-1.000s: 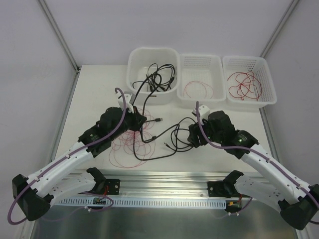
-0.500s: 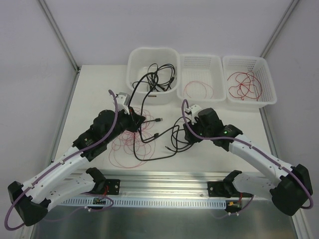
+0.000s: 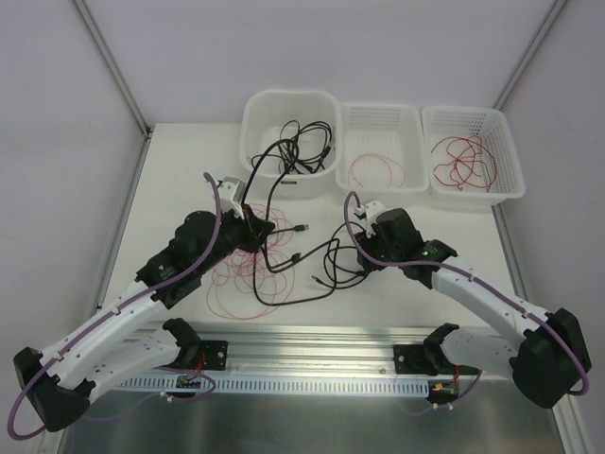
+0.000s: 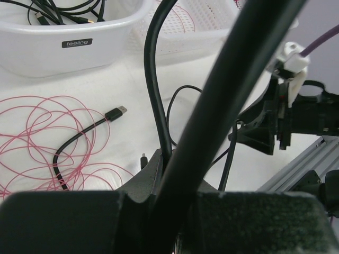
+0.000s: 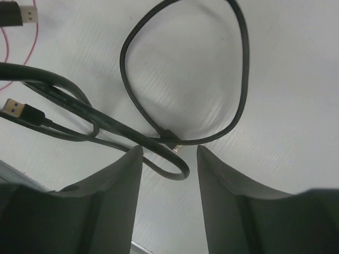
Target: Untangle the cables
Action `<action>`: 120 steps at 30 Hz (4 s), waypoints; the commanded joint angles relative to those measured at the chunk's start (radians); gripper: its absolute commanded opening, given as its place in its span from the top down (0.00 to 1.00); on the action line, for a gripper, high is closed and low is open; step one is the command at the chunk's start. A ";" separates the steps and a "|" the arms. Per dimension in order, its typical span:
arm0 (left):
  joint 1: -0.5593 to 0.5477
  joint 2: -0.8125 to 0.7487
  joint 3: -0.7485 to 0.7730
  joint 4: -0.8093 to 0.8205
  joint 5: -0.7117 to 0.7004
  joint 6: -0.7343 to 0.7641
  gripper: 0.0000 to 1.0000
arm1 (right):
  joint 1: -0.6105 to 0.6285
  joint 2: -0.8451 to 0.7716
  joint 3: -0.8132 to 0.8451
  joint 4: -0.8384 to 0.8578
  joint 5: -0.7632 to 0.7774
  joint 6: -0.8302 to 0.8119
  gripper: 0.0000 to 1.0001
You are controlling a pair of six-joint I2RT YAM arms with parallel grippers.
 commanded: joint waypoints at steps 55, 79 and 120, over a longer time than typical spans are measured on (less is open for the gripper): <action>0.079 0.098 0.206 0.023 0.272 -0.114 1.00 | -0.064 -0.280 0.021 -0.076 -0.414 0.073 0.93; 0.062 -0.011 0.126 0.054 0.242 0.011 1.00 | 0.199 -0.052 0.039 0.142 0.024 0.253 0.39; 0.062 -0.183 -0.003 -0.078 0.628 0.150 1.00 | 0.137 0.189 0.249 -0.092 -0.145 0.196 0.38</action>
